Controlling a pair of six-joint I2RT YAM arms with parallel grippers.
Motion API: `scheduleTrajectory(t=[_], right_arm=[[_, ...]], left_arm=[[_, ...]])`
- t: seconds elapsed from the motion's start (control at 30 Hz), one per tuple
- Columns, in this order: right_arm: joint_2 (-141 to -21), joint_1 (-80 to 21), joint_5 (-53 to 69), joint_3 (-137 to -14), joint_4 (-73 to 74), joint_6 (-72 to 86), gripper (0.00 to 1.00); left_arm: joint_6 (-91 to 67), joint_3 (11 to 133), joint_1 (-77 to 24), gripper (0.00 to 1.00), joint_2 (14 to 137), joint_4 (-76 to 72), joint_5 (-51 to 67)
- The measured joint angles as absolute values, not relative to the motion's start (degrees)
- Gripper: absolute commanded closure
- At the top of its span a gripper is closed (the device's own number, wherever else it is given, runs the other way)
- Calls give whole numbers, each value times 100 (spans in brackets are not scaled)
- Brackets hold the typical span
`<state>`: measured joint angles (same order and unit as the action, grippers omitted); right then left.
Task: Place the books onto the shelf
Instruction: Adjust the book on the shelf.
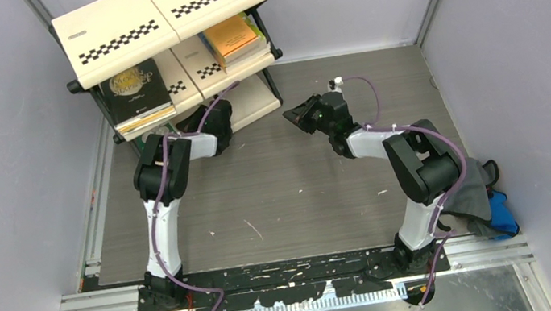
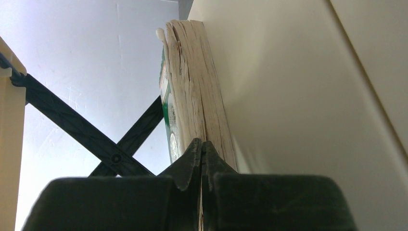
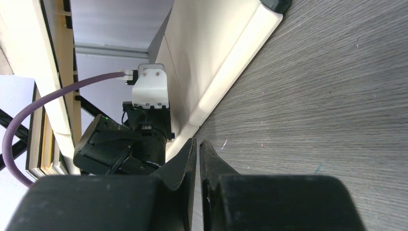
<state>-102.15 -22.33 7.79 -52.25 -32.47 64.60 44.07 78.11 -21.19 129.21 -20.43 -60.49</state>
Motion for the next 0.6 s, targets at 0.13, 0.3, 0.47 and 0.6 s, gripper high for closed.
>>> scheduleTrajectory(t=[0.13, 0.3, 0.47, 0.6], right_arm=[[-10215, -2233, 779, -5225, -3249, 6460, 87], [-10200, -2233, 779, -5186, -3253, 6447, 87], [-9977, -2171, 779, -4969, -3164, 6396, 87], [-9605, -2088, 770, -4753, -3094, 6337, 87]], left_arm=[[4412, 7813, -2132, 100, 12921, -2051, -6064], [4530, 7813, -2298, 100, 12925, -2204, -6158], [4484, 7867, -2786, 100, 12995, -2248, -6200], [4099, 7944, -3242, 100, 12997, -1879, -6226]])
